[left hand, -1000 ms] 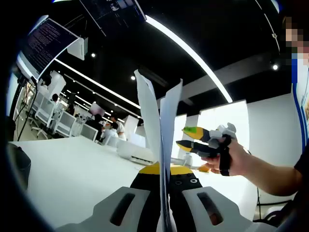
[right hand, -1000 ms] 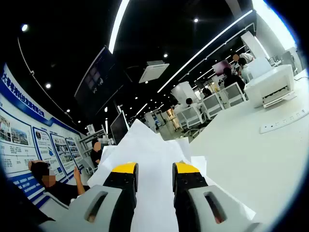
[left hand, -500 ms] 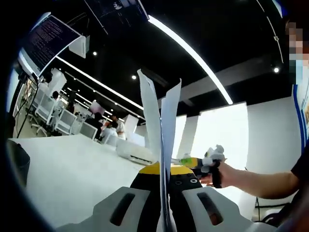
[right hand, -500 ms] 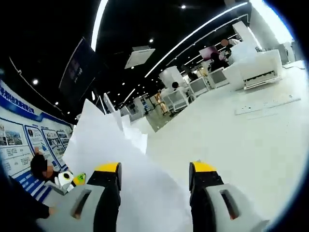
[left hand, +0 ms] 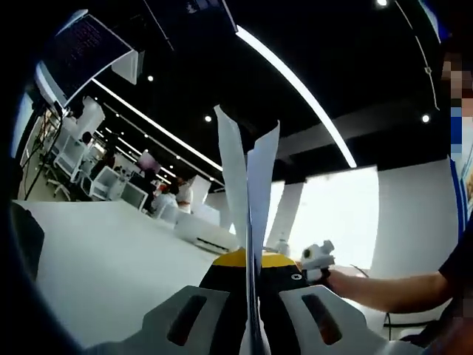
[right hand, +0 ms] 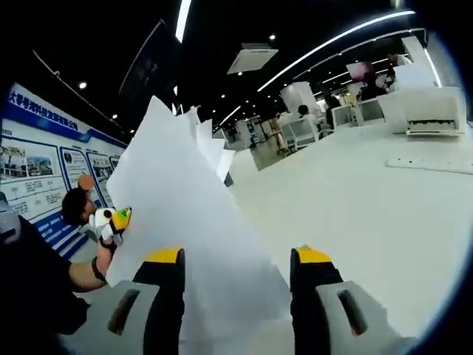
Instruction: Organize the stack of printing papers by aligning and flattening the scattered papers on the table
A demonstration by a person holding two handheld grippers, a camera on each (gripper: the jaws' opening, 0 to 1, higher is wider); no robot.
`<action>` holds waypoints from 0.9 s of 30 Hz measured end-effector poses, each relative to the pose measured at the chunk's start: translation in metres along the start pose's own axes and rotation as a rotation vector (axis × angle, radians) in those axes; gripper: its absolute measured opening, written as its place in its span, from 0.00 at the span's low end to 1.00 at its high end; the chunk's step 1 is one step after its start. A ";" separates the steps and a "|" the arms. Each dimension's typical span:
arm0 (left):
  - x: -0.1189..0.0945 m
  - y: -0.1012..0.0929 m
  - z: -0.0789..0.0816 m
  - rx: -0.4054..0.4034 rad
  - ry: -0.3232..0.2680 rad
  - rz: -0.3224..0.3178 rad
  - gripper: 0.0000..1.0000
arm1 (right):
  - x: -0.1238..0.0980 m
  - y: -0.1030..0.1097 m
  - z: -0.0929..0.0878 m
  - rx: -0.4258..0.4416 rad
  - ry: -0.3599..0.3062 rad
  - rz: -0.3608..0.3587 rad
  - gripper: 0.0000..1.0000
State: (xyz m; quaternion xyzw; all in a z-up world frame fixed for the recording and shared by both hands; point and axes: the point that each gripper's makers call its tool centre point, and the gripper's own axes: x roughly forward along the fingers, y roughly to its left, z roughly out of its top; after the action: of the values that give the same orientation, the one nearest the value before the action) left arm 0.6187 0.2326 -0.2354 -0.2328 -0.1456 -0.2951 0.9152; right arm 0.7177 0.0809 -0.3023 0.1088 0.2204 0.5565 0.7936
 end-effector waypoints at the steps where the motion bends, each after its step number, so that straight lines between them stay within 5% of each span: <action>1: 0.000 0.000 0.000 0.002 0.000 0.001 0.06 | -0.003 0.001 -0.001 0.018 0.006 0.012 0.36; 5: 0.001 0.001 0.000 0.013 0.003 0.010 0.06 | -0.011 0.005 -0.004 0.035 0.024 0.023 0.04; 7: 0.002 0.002 -0.001 0.029 0.008 0.021 0.06 | -0.014 0.013 -0.005 0.084 0.032 0.047 0.01; 11: 0.002 0.004 -0.001 0.031 0.007 0.033 0.06 | -0.018 0.016 -0.005 0.171 0.032 0.060 0.00; 17: 0.001 0.006 0.002 0.019 -0.006 0.040 0.07 | -0.023 0.024 -0.027 0.236 0.100 0.085 0.00; 20: 0.001 0.006 0.001 0.023 -0.003 0.042 0.07 | -0.023 0.040 -0.043 0.225 0.154 0.105 0.00; 27: 0.001 0.007 0.001 0.026 -0.004 0.046 0.07 | -0.014 0.070 -0.052 0.204 0.117 0.087 0.00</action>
State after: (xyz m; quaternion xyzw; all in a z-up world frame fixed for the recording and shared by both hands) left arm 0.6233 0.2383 -0.2365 -0.2249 -0.1458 -0.2716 0.9243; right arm 0.6306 0.0895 -0.3157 0.1658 0.3166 0.5706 0.7394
